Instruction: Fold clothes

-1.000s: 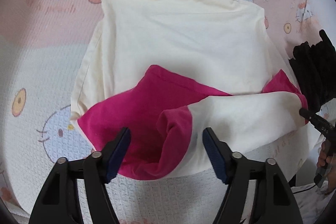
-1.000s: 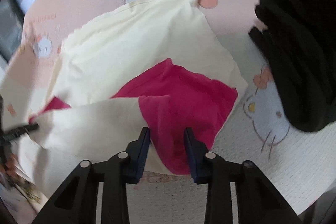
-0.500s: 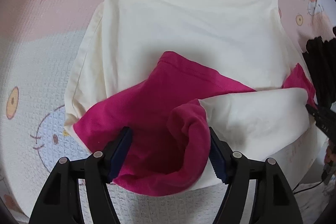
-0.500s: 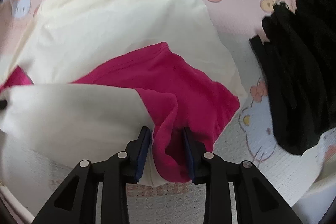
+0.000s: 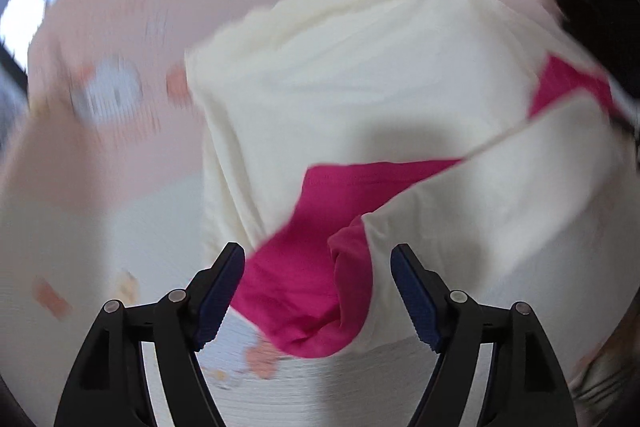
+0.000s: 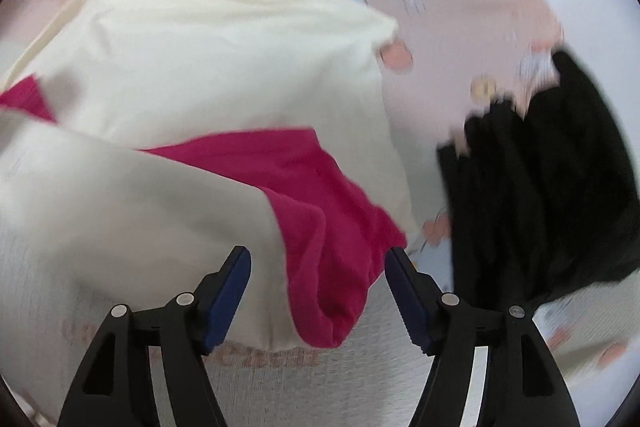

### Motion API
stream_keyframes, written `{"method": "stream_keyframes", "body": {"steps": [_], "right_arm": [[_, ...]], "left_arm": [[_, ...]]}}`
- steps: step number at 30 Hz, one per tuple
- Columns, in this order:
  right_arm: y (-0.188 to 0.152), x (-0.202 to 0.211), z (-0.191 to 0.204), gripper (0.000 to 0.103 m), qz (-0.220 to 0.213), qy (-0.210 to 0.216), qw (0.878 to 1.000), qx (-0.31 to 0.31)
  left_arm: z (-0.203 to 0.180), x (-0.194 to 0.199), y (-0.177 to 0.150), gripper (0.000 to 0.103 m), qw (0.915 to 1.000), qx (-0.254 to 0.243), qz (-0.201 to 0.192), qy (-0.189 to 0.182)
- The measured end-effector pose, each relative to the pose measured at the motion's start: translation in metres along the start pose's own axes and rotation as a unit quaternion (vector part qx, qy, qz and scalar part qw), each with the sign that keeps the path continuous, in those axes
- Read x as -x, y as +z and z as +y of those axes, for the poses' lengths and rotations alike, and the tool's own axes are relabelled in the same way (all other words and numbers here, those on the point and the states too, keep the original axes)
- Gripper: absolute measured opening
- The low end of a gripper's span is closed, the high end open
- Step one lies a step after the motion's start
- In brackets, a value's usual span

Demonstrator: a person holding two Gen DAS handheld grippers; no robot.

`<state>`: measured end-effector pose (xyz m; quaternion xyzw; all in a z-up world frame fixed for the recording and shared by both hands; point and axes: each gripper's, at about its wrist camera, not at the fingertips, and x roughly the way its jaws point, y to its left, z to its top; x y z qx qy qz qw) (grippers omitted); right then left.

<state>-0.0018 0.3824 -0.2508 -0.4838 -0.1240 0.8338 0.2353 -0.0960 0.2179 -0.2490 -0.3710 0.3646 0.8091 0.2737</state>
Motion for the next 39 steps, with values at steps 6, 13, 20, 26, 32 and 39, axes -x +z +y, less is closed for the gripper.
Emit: {"method": "stream_keyframes", "body": {"steps": [6,13,20,26,32,39], "right_arm": [[-0.016,0.030,0.038,0.077,-0.084,-0.069,0.981,0.159],[-0.042,0.034,0.077,0.077,-0.106,-0.139,0.931,0.321],[-0.051,0.021,0.082,0.077,-0.081,-0.121,0.925,0.352],[-0.059,0.001,0.092,0.077,-0.055,-0.132,0.912,0.385],[-0.048,-0.008,0.106,0.077,-0.077,-0.147,0.913,0.373],[-0.031,-0.023,0.108,0.077,-0.085,-0.149,0.914,0.369]], "left_arm": [[-0.052,0.032,-0.054,0.074,0.9697,-0.205,-0.060,0.119],[-0.059,0.033,-0.092,0.075,0.9111,-0.372,-0.090,0.154],[-0.050,0.010,-0.102,0.082,0.8876,-0.408,-0.095,0.192],[-0.035,-0.005,-0.088,0.083,0.9049,-0.368,-0.064,0.205],[-0.032,-0.017,-0.062,0.083,0.9242,-0.323,-0.064,0.193],[-0.052,-0.016,-0.066,0.084,0.9050,-0.351,-0.092,0.222]]}}
